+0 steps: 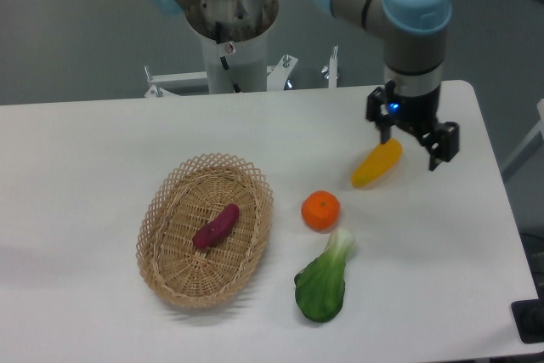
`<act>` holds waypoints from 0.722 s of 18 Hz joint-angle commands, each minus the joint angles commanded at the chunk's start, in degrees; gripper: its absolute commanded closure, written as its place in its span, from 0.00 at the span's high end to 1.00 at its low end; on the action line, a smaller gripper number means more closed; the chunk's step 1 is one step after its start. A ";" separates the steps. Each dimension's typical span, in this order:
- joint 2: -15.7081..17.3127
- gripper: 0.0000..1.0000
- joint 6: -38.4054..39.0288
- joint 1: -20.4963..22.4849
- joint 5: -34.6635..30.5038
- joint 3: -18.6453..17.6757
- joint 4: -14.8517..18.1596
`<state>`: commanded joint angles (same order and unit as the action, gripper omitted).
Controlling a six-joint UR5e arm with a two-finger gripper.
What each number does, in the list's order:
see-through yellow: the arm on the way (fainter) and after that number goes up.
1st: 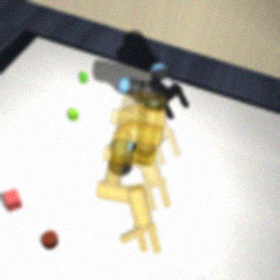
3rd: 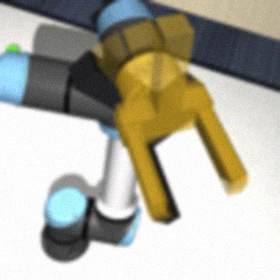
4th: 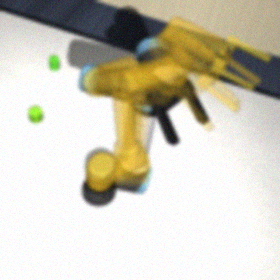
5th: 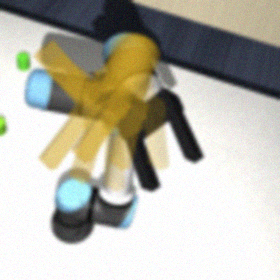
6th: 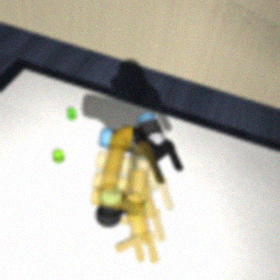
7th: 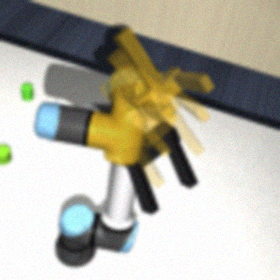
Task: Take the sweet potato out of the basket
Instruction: 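Move the open gripper over the wicker basket above the purple sweet potato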
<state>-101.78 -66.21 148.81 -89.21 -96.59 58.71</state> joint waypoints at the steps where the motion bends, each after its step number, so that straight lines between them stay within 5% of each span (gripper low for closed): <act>1: 0.00 1.00 2.11 -1.32 0.27 -0.09 0.09; 6: -0.44 1.00 13.98 -7.83 0.27 -1.40 -0.09; 13: -3.77 1.00 14.18 -16.44 0.27 -6.06 -4.48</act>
<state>-105.55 -52.03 132.37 -88.95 -102.65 54.23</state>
